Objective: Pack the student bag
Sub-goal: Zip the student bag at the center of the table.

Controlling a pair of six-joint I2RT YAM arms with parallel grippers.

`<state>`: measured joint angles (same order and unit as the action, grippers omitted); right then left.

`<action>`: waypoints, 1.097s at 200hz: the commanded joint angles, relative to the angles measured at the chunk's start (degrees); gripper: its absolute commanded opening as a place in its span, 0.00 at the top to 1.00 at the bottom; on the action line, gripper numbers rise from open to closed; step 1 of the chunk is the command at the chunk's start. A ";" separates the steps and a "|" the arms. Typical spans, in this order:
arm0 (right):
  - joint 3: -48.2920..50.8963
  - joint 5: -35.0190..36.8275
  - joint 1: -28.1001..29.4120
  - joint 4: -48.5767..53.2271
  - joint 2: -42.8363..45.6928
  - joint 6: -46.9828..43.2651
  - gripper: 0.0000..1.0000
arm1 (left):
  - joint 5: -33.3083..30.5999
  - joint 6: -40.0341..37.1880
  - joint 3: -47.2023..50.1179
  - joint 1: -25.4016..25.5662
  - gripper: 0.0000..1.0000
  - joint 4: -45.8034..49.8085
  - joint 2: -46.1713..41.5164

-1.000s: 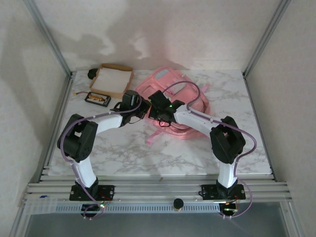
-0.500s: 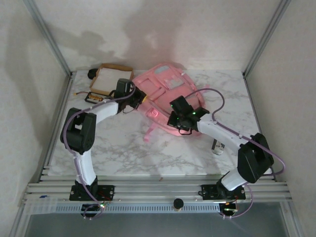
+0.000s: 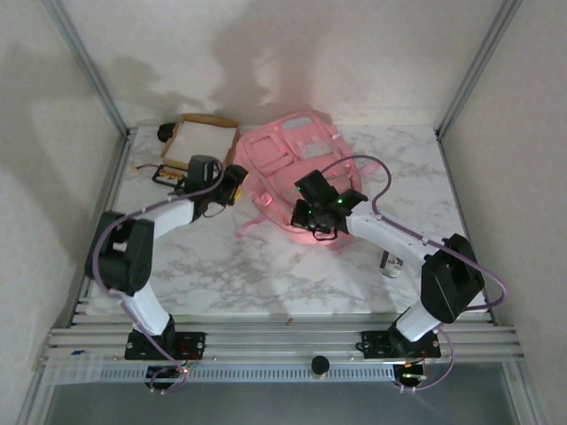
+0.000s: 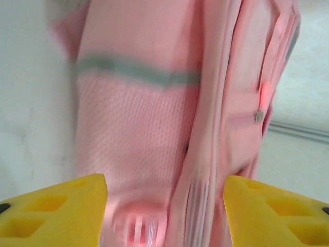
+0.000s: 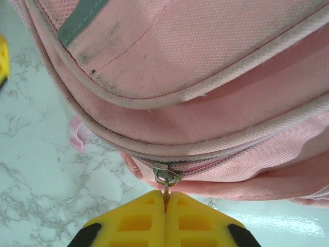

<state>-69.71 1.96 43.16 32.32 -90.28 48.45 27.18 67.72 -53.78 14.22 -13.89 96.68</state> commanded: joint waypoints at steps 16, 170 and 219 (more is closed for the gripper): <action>-1.24 -3.21 0.44 -2.55 -0.79 -2.33 1.00 | -1.63 12.34 7.07 10.97 0.41 -14.13 -4.89; 2.66 -2.01 0.34 -4.87 -0.16 -3.96 1.00 | -17.93 26.23 6.90 23.33 0.94 -10.09 0.04; 8.94 -0.54 -5.39 -2.00 4.10 -6.81 1.00 | -19.83 19.33 9.26 16.54 1.00 -2.81 -6.38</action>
<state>-63.57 -0.10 41.56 26.26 -89.69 44.42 13.87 91.22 -46.22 36.01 -23.38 94.87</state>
